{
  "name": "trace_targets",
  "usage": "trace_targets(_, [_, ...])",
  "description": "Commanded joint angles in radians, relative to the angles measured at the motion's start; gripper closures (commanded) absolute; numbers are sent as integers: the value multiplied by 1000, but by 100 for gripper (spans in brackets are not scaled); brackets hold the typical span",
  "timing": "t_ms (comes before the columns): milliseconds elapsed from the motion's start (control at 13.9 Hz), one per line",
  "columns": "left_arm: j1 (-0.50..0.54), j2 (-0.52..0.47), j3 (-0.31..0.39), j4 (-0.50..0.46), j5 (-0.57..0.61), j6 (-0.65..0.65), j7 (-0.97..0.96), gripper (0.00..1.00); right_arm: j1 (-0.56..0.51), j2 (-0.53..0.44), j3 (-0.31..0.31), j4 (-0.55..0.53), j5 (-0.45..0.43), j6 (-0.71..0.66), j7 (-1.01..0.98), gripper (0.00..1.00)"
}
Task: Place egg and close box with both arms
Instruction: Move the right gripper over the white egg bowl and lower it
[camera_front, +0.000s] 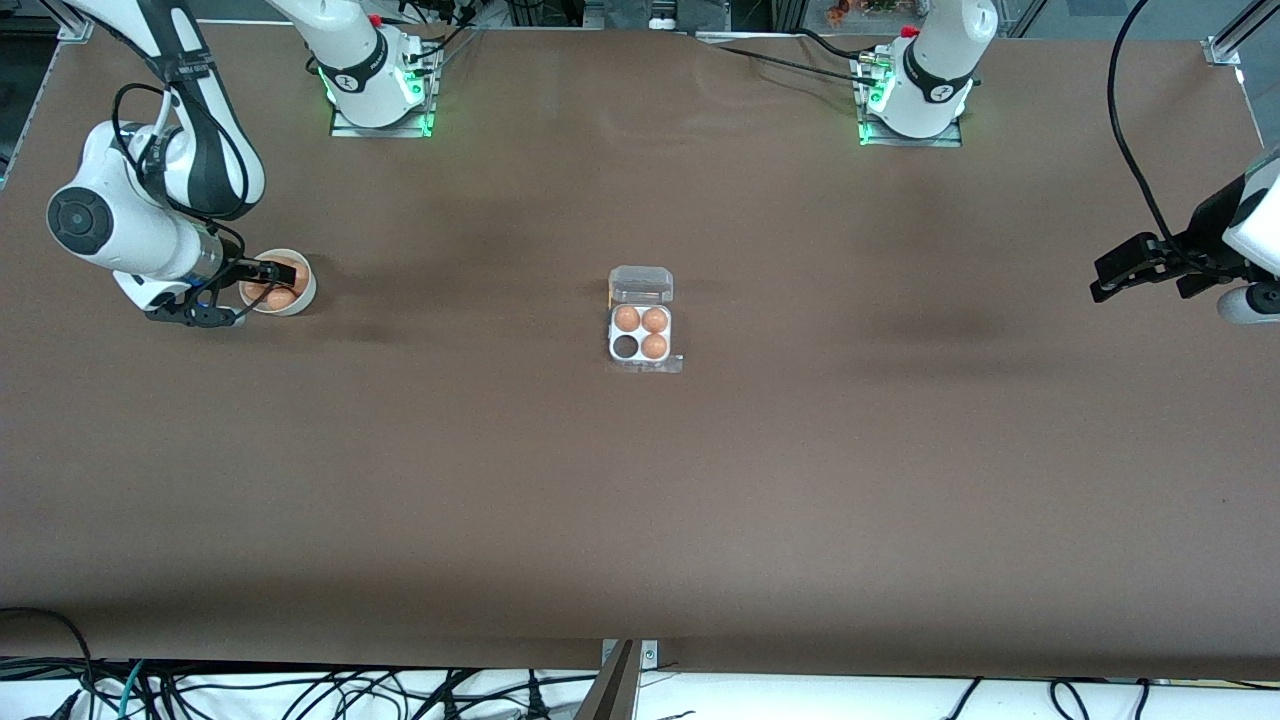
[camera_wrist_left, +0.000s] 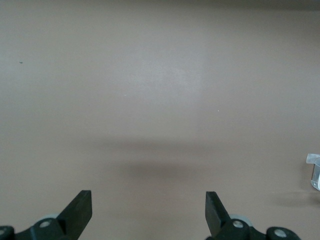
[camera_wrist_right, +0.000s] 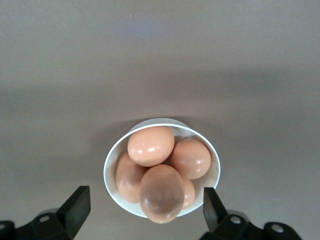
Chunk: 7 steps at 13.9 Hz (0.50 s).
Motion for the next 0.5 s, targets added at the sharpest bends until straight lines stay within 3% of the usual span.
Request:
trace_targets(0, [7, 16, -3, 35, -9, -26, 13, 0, -2, 6, -5, -8, -13, 8, -11, 0])
trace_targets(215, [7, 16, -3, 35, -9, -26, 12, 0, -2, 20, -5, -8, -13, 7, -11, 0])
trace_targets(430, [7, 16, -3, 35, -9, -26, 12, 0, -2, 29, -5, -8, -13, 8, -11, 9])
